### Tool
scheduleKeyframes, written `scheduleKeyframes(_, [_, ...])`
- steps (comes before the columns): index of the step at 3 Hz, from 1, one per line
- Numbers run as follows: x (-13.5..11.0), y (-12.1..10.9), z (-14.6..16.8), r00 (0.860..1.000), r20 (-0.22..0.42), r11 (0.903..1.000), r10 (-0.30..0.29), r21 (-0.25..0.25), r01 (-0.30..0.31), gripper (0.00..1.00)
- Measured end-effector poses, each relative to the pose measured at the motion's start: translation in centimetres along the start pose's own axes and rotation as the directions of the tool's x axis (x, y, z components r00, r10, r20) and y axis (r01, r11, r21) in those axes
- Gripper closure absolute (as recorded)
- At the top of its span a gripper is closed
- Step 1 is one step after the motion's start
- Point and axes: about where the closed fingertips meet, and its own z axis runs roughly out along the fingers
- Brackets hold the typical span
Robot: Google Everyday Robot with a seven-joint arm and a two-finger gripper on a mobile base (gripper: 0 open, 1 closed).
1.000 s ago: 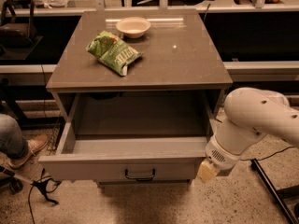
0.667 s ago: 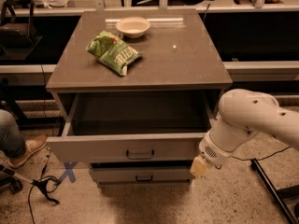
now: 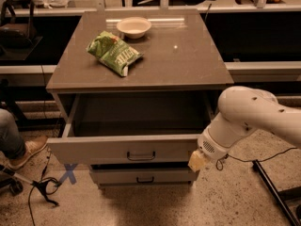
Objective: Close top drawer
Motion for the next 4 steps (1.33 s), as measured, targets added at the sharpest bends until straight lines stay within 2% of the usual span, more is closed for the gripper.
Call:
scheduleKeyframes(1, [-4.6, -3.1, 0.1, 0.995, 0.094, 0.9988, 0.024, 0.039, -0.028, 1.00])
scheduleKeyframes(2, [-4.5, -3.0, 0.1, 0.995, 0.094, 0.9988, 0.024, 0.039, -0.028, 1.00])
scheduleKeyframes(3, [-8.3, -4.8, 1.2, 0.982, 0.179, 0.9975, 0.065, 0.015, -0.069, 1.00])
scheduleKeyframes(4, [-10.7, -5.8, 2.1, 0.971, 0.225, 0.9962, 0.086, -0.007, -0.087, 1.00])
